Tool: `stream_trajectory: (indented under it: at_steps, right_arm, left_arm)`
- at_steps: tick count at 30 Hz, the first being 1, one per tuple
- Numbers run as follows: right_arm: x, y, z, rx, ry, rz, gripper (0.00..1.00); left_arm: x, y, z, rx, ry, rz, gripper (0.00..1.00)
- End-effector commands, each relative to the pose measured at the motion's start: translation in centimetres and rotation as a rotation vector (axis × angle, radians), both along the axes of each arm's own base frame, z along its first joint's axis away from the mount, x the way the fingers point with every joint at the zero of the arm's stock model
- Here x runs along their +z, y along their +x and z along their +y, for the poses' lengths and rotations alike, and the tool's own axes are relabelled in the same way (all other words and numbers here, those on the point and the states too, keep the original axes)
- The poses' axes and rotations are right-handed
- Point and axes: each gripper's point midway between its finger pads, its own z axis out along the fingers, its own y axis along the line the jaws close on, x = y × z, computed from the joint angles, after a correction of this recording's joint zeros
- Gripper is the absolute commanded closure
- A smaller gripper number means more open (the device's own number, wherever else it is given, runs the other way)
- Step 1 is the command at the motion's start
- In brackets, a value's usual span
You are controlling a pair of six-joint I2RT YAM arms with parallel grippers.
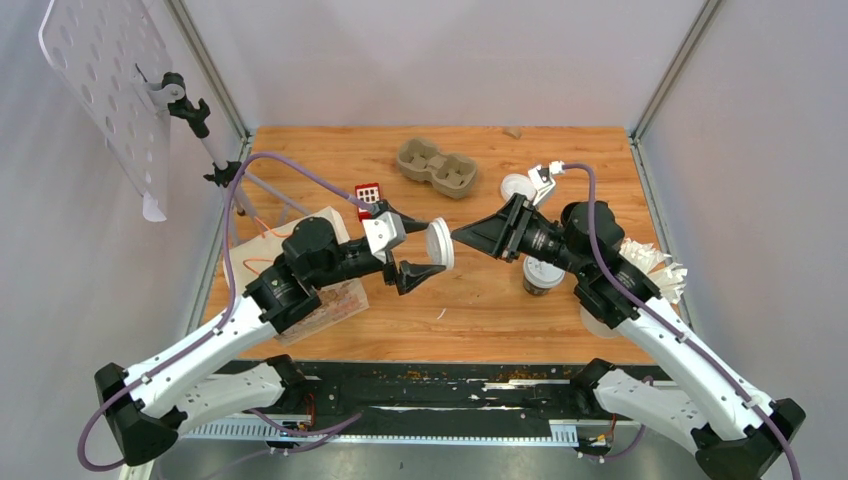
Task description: Pack the takeout coffee
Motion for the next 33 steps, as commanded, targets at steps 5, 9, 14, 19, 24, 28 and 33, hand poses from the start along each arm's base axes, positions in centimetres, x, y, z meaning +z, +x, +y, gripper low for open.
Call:
stream_trajectory:
  at_steps: [5, 9, 14, 19, 24, 28, 33]
  right_arm:
    - [-0.2, 2.9, -5.5, -0.3, -0.301, -0.189, 0.41]
    - [-1.6, 6.0, -9.0, -0.436, -0.564, -0.288, 0.38]
    - [-4.3, 10.3, -15.0, -0.563, -1.012, -0.31, 0.34]
    - [-9.0, 14.1, -18.9, -0.524, -1.153, -0.163, 0.38]
    - [-13.9, 17.0, -23.0, -0.484, -1.252, 0.047, 0.52]
    - [-16.8, 18.8, -25.5, -0.443, -1.324, 0.149, 0.56]
    - [-18.5, 20.4, -26.1, -0.385, -1.289, 0.209, 0.62]
  left_arm:
    - [-1.4, -0.8, 2.5, 0.051, 0.11, 0.033, 0.16]
    - [-2.1, -1.5, 3.6, 0.055, 0.174, 0.067, 0.16]
    - [-2.5, -3.0, 4.4, 0.022, 0.228, 0.132, 0.16]
    - [-3.5, -4.4, 4.5, -0.018, 0.245, 0.22, 0.16]
    - [-4.8, -4.2, 4.8, 0.025, 0.258, 0.285, 0.18]
    - [-5.8, -4.1, 4.7, 0.023, 0.254, 0.281, 0.17]
    - [-6.0, -3.9, 4.3, 0.017, 0.242, 0.276, 0.17]
